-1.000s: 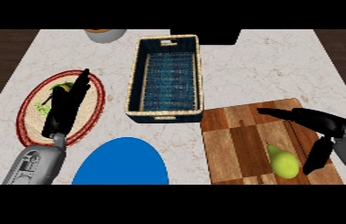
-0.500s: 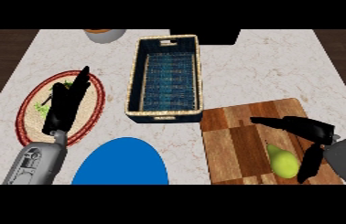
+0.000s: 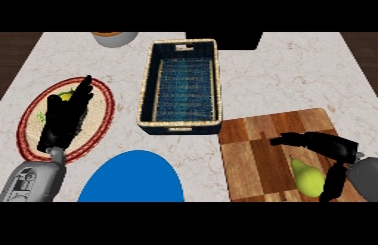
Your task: Pick the pear from the cutting board and place it in the basket
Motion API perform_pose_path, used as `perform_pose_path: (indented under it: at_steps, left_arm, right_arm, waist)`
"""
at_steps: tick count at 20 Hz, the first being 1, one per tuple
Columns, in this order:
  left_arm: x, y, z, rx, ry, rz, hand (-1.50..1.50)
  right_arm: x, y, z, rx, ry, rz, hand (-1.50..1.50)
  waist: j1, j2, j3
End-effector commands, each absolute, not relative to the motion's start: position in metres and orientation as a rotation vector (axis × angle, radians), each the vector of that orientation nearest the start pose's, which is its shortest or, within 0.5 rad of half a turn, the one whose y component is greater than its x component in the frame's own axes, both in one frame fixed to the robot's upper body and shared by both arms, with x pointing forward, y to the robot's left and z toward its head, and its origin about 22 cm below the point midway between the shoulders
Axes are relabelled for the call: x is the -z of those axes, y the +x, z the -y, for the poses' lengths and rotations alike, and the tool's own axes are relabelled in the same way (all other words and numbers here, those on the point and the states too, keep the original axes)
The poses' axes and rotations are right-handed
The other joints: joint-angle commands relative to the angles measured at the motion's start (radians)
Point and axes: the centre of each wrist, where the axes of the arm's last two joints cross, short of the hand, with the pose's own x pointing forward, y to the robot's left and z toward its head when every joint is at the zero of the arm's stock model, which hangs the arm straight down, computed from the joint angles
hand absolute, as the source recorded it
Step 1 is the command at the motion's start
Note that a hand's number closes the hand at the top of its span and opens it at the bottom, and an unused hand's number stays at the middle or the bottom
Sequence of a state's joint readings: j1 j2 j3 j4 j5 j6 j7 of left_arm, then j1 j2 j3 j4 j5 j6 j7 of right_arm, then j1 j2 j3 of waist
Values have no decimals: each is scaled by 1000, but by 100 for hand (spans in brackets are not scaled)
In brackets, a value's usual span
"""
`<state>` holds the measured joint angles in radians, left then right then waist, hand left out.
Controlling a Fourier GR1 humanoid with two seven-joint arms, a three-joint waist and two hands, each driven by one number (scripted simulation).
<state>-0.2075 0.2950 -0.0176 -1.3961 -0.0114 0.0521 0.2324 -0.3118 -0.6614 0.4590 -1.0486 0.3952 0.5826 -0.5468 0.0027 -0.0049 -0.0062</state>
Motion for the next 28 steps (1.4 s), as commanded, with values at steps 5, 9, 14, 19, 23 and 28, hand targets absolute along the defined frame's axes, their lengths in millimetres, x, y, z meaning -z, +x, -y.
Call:
perform_pose_path:
  at_steps: [5, 9, 14, 19, 23, 28]
  left_arm:
    - [-35, 298, -286, 204, 270, 1381, 0]
    - [-27, 285, -280, 228, 245, 1339, 0]
    - [-28, 298, -273, 254, 241, 1357, 0]
    - [-30, 302, -264, 292, 219, 1365, 0]
    - [-34, 306, -252, 334, 187, 1382, 0]
    - [-33, 309, -241, 342, 165, 1385, 0]
  right_arm:
    - [17, 289, 328, -1554, 234, 1268, 150]
    - [22, 297, 326, -1587, 209, 1302, 150]
    - [-4, 331, 214, -1544, -277, 1253, 150]
    - [-36, 354, 164, -1518, -560, 1221, 150]
    - [-65, 361, 92, -1455, -772, 1221, 150]
    - [-98, 359, 36, -1147, -819, 1260, 150]
  waist:
    - [0, 5, 6]
    - [7, 6, 7]
    - [53, -9, -6]
    - [101, -11, -14]
    - [135, -4, -10]
    - [170, 10, 0]
